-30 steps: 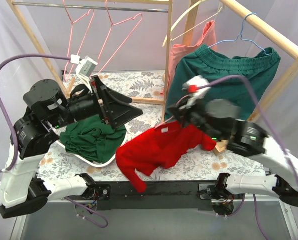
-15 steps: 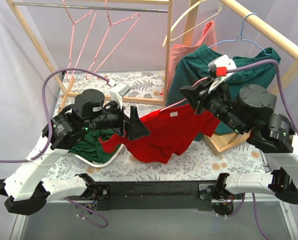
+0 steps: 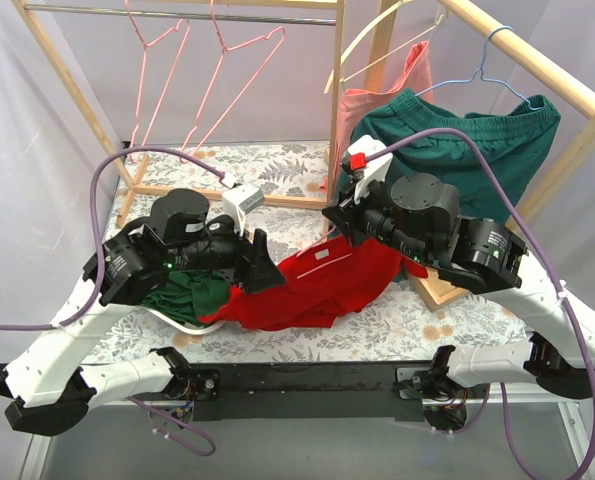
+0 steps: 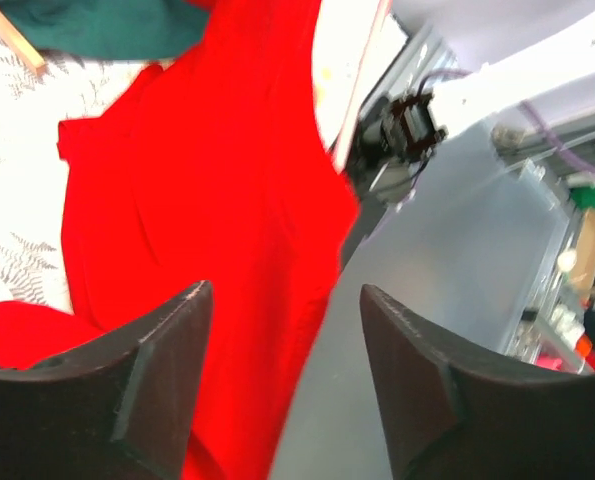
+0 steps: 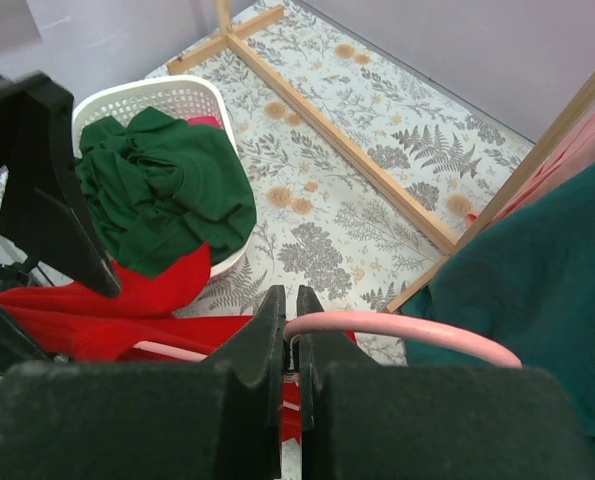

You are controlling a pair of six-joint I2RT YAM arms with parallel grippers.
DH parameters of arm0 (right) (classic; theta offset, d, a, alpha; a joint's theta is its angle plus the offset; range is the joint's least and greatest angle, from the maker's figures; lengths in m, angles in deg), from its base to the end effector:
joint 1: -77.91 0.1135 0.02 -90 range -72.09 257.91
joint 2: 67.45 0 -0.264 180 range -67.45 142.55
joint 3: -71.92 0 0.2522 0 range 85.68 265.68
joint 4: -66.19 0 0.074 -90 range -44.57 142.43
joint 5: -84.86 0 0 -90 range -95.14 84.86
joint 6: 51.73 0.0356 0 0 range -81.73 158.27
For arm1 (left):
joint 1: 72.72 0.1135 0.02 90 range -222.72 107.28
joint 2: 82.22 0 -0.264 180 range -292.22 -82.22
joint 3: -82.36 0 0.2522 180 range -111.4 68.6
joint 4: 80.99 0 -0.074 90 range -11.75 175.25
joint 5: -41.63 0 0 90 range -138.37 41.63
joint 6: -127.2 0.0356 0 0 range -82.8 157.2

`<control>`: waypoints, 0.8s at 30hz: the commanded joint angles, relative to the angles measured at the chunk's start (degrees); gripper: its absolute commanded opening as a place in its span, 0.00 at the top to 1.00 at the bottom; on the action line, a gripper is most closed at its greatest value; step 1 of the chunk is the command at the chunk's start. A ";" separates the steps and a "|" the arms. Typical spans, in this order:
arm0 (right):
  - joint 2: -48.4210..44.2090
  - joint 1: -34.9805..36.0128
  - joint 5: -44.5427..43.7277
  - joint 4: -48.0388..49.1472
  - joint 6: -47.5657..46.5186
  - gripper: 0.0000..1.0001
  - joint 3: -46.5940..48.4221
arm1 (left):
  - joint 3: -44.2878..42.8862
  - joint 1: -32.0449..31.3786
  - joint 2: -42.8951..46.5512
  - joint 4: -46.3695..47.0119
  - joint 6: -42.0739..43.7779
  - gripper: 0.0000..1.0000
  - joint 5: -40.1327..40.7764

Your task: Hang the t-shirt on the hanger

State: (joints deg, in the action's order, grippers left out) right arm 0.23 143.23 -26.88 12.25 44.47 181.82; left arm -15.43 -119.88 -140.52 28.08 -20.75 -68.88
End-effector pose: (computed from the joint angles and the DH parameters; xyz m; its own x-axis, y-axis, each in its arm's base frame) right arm 0.1002 0.1865 0.5054 -0.1591 -0.1060 -0.9816 -0.6794 0.7331 0.0309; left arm 0.1047 -0.1313 0.4425 -0.9426 -0.1510 -0.2979 0.1717 0.5458 -0.8201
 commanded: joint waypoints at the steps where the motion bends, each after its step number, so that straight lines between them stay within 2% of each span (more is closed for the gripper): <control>1: 0.87 0.16 1.87 1.25 1.01 0.99 5.11 | 2.29 -1.09 0.82 -1.81 5.30 0.44 -0.50; 2: 0.96 0.16 1.96 1.16 1.18 0.99 5.29 | 2.73 -1.97 0.91 -1.89 5.74 0.48 0.46; 7: 1.22 0.16 2.66 0.90 1.80 0.99 4.15 | 5.18 -2.15 1.61 1.35 8.12 0.54 4.25; 13: 3.33 0.16 0.91 -2.18 2.15 0.99 6.16 | 7.91 -2.24 1.52 2.94 11.11 0.83 10.57; 15: 3.60 0.16 0.64 -2.53 2.15 0.99 6.60 | 8.97 -2.33 2.14 4.60 11.02 0.88 11.11; 17: 4.21 0.07 0.21 -2.53 2.33 0.99 6.61 | 9.93 -2.33 2.93 5.57 10.93 1.00 11.28; 21: 5.53 0.16 0.12 -2.44 2.77 0.99 7.22 | 11.60 -2.24 4.07 7.85 9.80 1.00 11.98; 24: 6.23 0.16 -0.06 -2.36 2.86 0.89 7.75 | 13.88 -2.33 5.74 10.57 8.13 1.00 12.43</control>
State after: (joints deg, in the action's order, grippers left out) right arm 6.46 142.79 -27.60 9.14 46.46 186.30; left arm -3.78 -123.20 -137.18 33.06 -8.88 -62.34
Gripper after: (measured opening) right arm 0.070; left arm 0.065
